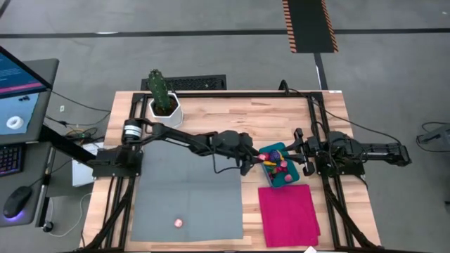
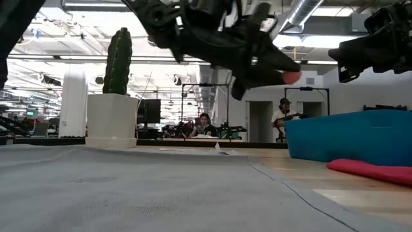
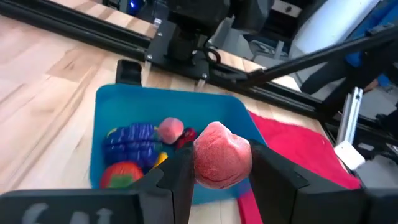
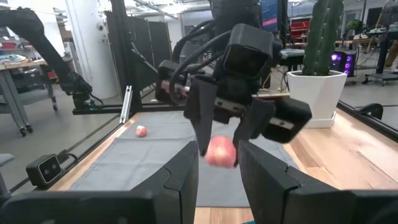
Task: Pick and placing Produce into tupperware
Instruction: Put the pink peach into the blue bin
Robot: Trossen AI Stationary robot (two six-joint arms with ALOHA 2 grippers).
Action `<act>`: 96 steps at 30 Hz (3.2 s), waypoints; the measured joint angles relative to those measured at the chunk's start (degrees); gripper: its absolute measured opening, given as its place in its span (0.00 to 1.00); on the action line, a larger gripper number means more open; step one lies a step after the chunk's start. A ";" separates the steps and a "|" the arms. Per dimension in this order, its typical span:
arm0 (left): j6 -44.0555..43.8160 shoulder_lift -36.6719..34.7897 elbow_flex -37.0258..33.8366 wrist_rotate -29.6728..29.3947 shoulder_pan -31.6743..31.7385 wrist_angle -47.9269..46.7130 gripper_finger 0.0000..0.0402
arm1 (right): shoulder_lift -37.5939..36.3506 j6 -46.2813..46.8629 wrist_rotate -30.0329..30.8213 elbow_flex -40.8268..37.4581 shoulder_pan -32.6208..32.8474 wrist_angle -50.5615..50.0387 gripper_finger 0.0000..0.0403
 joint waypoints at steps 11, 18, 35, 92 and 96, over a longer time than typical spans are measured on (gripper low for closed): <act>-5.13 10.66 11.46 8.41 1.23 -2.19 0.31 | 0.00 0.00 0.00 0.00 0.00 0.00 0.34; -5.45 13.47 15.08 4.57 1.92 -8.69 0.36 | 0.01 0.00 0.00 0.00 0.00 0.00 0.35; -3.77 11.48 15.84 10.16 1.92 -4.88 0.54 | 0.01 0.00 -0.01 0.00 0.00 0.00 0.34; -6.77 -61.39 -39.09 -19.59 -31.66 -28.20 0.54 | 0.06 0.00 0.00 0.01 0.00 0.00 0.35; -14.61 -58.60 -39.11 -21.40 -37.71 -34.70 0.54 | 0.06 0.00 0.00 0.00 0.00 0.00 0.34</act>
